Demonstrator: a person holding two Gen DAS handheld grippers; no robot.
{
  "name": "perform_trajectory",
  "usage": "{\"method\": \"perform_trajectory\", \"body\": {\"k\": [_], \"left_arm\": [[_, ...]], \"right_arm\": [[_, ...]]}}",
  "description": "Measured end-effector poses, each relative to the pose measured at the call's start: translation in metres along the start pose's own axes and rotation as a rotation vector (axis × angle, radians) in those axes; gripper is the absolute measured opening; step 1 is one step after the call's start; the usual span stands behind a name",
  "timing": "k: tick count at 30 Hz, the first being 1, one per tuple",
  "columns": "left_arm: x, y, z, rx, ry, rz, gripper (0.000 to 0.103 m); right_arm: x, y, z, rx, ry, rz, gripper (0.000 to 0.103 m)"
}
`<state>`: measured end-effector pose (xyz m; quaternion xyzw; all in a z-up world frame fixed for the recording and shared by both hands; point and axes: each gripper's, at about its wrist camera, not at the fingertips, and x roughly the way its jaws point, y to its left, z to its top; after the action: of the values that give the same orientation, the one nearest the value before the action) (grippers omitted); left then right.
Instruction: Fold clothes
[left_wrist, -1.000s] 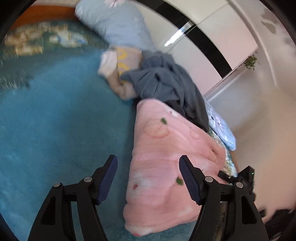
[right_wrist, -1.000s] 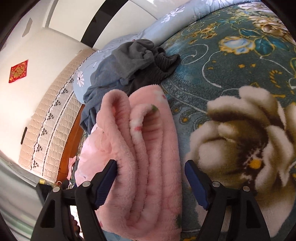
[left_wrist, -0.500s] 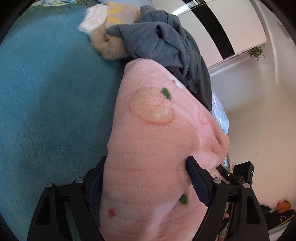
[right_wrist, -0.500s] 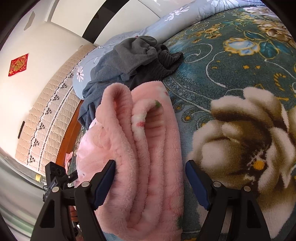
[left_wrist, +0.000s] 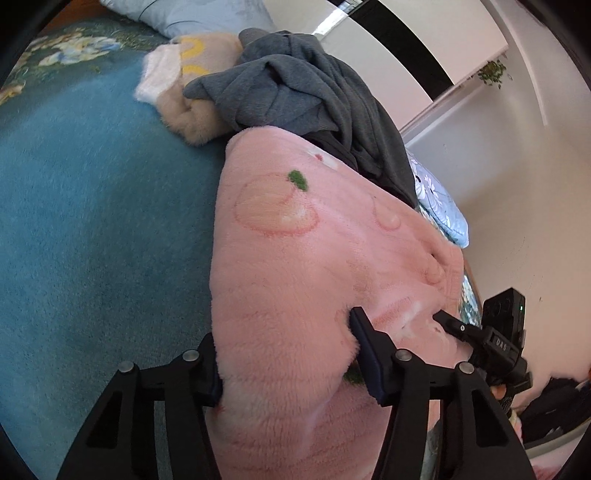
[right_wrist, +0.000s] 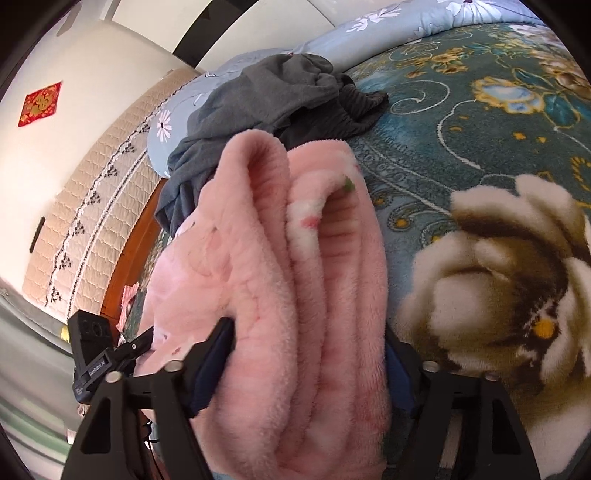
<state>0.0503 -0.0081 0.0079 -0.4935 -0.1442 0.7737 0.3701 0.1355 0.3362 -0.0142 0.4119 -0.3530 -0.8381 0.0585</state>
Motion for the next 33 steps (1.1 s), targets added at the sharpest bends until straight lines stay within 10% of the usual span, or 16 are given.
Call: {"method": "perform_trajectory", "body": {"k": [17,33], "left_arm": [[-0.054,-0.013,-0.009,0.198,-0.108,0.006,0.037],[-0.197,0.086,0.044,0.172,-0.411,-0.001,0.037]], "right_arm": [[-0.029,0.036,-0.008,-0.020,-0.102,0.089,0.046],[0.023,0.248,0.045,-0.362,-0.102,0.136,0.046]]}}
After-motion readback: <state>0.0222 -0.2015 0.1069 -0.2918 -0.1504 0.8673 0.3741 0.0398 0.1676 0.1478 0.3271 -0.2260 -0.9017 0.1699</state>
